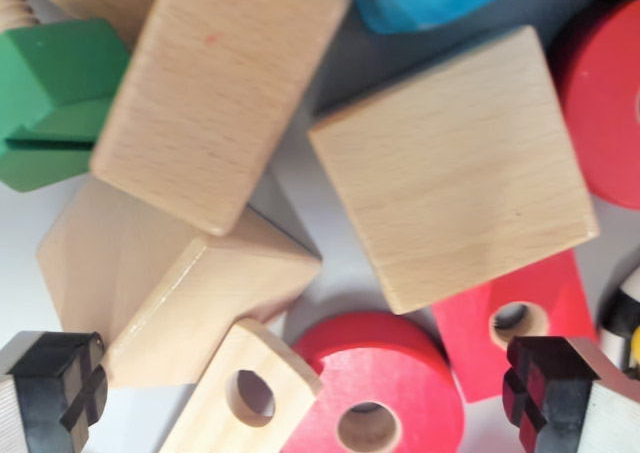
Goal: Pick an object from the bin
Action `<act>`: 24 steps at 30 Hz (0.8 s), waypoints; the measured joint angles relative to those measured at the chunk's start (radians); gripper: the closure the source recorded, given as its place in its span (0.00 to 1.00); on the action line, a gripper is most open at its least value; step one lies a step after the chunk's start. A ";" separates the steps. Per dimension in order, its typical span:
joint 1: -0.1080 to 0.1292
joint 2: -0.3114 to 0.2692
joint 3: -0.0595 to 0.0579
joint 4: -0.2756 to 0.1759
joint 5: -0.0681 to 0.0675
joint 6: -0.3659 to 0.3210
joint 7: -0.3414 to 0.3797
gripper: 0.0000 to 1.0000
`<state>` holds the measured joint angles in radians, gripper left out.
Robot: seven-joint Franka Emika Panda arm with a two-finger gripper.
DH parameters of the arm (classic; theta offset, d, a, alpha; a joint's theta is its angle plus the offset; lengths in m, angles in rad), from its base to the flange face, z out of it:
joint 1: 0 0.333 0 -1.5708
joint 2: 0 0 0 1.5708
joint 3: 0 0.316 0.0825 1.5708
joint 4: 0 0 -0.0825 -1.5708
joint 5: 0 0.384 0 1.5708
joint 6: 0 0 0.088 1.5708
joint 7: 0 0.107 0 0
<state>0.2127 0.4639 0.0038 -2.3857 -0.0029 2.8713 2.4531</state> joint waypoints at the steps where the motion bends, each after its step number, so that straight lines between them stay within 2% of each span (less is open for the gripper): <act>1: 0.000 0.004 0.000 0.003 0.000 0.008 0.000 0.00; 17: 0.000 0.010 0.000 0.007 0.000 0.018 0.000 0.00; 18: 0.000 0.010 0.000 0.007 0.000 0.018 0.000 1.00; 24: 0.000 0.010 0.000 0.007 0.000 0.018 0.000 1.00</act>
<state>0.2127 0.4735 0.0038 -2.3782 -0.0029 2.8889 2.4531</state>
